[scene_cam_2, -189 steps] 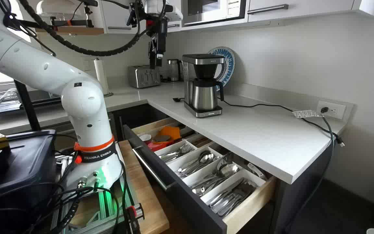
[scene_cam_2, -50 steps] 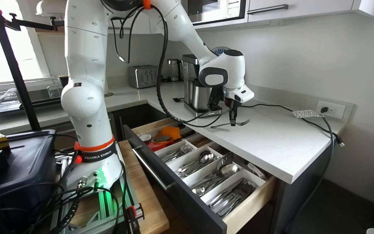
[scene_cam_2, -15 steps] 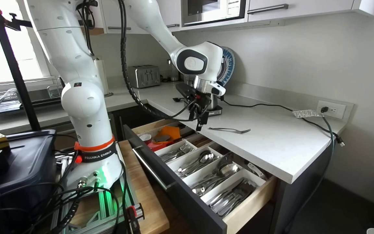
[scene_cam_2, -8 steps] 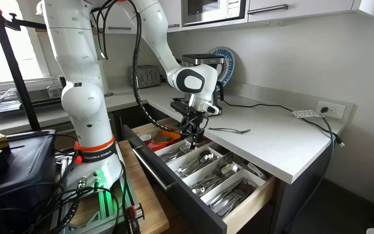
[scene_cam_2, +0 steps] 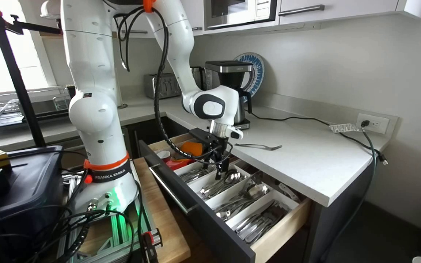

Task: Remove a fork and spoon from the drawer, put them on the counter and then close the drawer

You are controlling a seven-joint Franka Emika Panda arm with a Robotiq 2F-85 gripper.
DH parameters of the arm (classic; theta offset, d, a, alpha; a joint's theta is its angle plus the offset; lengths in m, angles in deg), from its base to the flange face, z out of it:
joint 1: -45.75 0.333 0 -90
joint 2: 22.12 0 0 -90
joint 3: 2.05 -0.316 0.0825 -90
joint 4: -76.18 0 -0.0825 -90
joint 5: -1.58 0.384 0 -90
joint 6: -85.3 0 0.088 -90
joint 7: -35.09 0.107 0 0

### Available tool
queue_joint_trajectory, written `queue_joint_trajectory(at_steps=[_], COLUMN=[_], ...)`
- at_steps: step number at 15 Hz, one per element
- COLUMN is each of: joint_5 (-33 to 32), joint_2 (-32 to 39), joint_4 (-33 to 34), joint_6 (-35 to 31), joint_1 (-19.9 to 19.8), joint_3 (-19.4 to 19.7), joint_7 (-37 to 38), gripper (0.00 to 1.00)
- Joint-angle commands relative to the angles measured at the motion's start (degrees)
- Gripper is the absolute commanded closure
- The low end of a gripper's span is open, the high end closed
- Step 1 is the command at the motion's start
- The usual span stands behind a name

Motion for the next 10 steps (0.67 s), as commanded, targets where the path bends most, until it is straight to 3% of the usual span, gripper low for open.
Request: queue_joint_trajectory(at_steps=[1, 4, 7, 10], joint_5=[-2.02, -2.53, -2.67, -2.61], joint_2=[2.51, 4.63, 6.70, 8.64], joint_4=[-1.27, -1.13, -0.99, -0.62], joint_6=[-7.41, -12.05, -16.52, -19.97], joint_1=[-0.54, -0.37, -0.05, 0.31], joint_3=[0.74, 1.17, 1.45, 1.66], joint_7=[0.40, 0.58, 0.82, 0.77], gripper=[0.00, 0.05, 0.28, 0.28])
